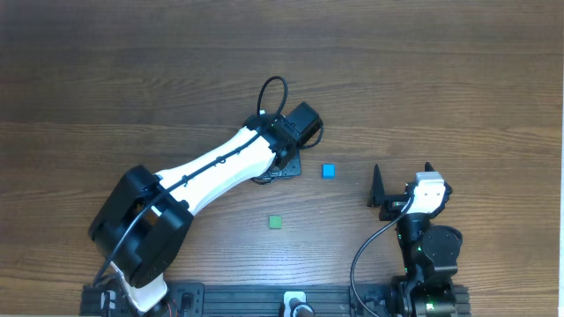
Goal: Stack Cubes
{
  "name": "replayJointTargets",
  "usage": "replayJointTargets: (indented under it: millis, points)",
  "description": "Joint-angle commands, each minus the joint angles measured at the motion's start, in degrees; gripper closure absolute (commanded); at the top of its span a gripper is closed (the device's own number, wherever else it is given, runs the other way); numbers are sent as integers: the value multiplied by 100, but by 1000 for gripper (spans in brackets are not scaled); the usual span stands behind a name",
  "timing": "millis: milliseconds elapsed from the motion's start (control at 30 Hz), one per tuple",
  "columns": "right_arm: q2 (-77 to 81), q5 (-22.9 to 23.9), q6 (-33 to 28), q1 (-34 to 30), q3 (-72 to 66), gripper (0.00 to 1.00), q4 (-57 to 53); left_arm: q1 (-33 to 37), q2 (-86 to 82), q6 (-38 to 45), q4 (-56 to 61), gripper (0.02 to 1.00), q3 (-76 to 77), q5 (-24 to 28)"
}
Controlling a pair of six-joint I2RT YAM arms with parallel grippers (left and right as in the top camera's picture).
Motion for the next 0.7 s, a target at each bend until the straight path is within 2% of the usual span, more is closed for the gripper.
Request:
replayJointTargets:
  millis: [33, 700]
  points:
    - [-37, -48, -4, 26, -57, 7, 33, -24, 48, -57, 15, 915, 52, -111]
    - [-37, -48, -4, 26, -57, 7, 33, -24, 155, -59, 83, 919, 52, -129]
